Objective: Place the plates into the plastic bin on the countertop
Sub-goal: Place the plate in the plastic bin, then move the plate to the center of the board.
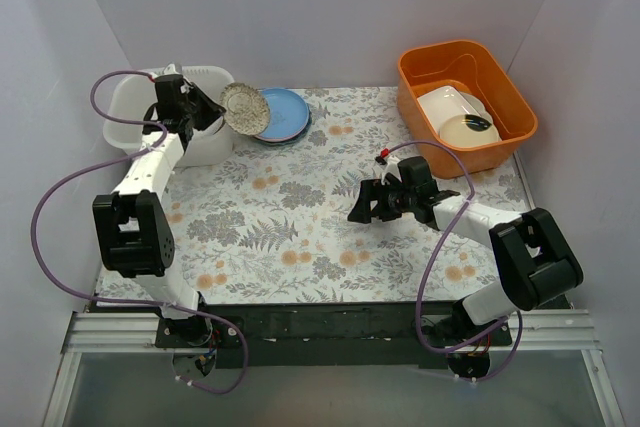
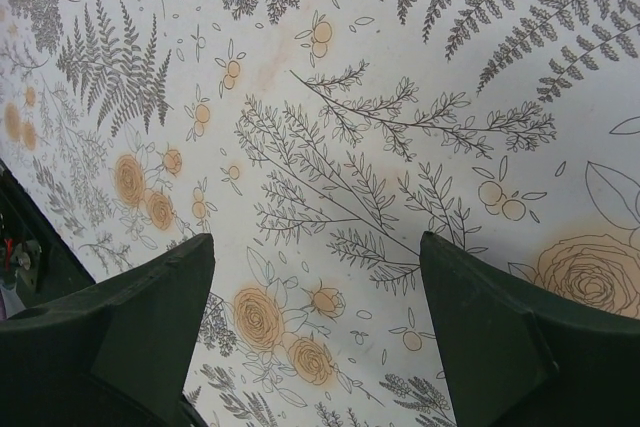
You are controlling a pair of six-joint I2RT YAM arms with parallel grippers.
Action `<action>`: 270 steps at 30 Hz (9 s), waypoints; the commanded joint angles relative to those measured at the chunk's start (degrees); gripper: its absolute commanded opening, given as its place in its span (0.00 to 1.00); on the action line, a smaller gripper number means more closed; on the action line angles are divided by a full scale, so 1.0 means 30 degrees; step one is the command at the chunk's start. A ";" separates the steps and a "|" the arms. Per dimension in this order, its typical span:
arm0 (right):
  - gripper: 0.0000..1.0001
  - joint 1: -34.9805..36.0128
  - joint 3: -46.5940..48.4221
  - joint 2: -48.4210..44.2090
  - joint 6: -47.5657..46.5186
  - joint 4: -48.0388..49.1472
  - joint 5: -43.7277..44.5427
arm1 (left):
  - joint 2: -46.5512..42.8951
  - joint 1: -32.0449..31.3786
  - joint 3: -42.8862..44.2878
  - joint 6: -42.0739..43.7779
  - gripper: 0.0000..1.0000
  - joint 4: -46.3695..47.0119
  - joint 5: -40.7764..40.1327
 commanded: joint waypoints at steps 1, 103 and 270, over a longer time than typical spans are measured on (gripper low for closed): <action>0.90 0.0036 0.0505 0.0044 -0.0260 0.0981 -0.0538 | 0.0223 0.0775 0.1715 -0.0508 0.00 0.0613 0.0001; 0.90 0.0065 0.0094 -0.2299 -0.0436 -0.0717 0.0458 | 0.4795 0.4086 0.3210 -0.2002 0.29 -0.0765 -0.5741; 0.91 -0.0814 0.0973 -0.2622 -0.1256 -0.1773 0.1631 | -0.0798 -1.6450 -0.6222 0.5617 0.00 -0.1410 -0.3367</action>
